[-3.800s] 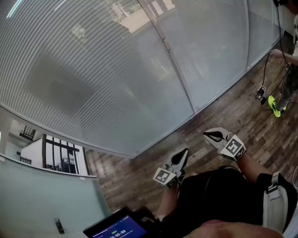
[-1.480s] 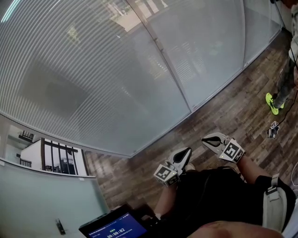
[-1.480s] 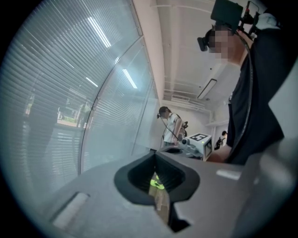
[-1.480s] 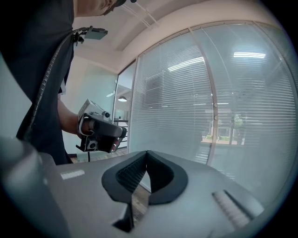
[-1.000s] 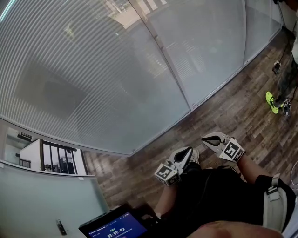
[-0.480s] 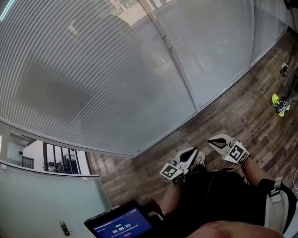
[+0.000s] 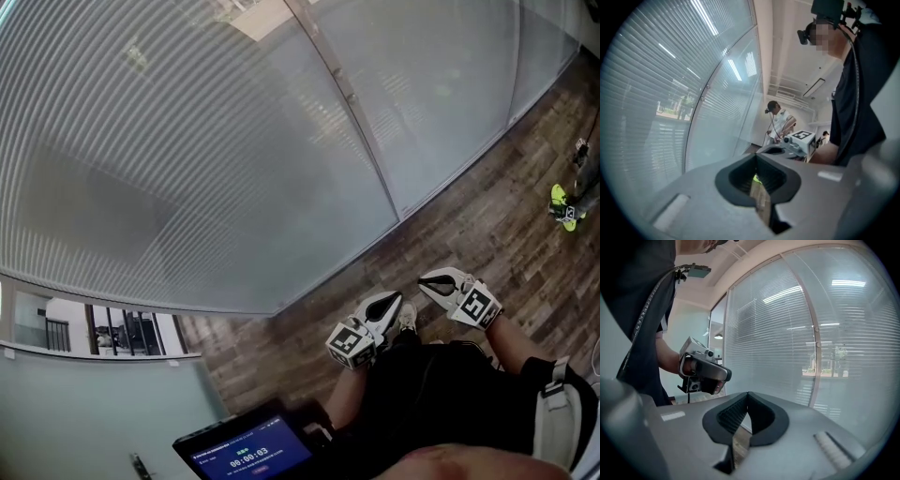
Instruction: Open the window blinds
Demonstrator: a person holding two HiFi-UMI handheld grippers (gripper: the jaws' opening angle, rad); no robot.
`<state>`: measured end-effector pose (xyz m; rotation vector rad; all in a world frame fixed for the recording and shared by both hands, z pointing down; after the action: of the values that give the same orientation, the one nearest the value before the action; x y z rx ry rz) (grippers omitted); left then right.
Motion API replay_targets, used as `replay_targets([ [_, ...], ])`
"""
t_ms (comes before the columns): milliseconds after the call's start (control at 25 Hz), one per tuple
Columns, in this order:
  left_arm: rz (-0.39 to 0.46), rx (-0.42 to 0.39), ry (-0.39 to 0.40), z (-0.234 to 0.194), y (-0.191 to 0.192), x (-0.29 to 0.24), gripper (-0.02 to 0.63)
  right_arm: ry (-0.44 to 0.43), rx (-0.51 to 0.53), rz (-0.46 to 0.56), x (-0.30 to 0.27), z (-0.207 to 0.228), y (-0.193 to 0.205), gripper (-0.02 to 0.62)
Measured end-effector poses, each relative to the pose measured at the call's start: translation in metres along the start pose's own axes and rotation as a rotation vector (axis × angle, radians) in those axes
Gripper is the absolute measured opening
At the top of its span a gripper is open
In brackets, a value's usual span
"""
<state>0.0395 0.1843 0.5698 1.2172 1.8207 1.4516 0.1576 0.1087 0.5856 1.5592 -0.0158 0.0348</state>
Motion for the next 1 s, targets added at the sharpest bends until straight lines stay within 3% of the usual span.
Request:
replay_targets([
  [1000, 0.066, -0.053, 0.193, -0.131, -0.064, -0.055, 0.002, 0.178, 0.099, 0.018, -0.089, 0.098, -0.043, 0.006],
])
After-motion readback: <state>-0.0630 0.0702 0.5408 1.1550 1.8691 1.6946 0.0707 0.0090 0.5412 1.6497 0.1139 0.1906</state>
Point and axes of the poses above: the fingertips, and each gripper's own axes: x backward along the fingers, z to its right, y out of its underside, the point moved 6 cm from there along x, backward along the fingers, and after that the axes turned 15 degrees about z, right-handed, at the moved point
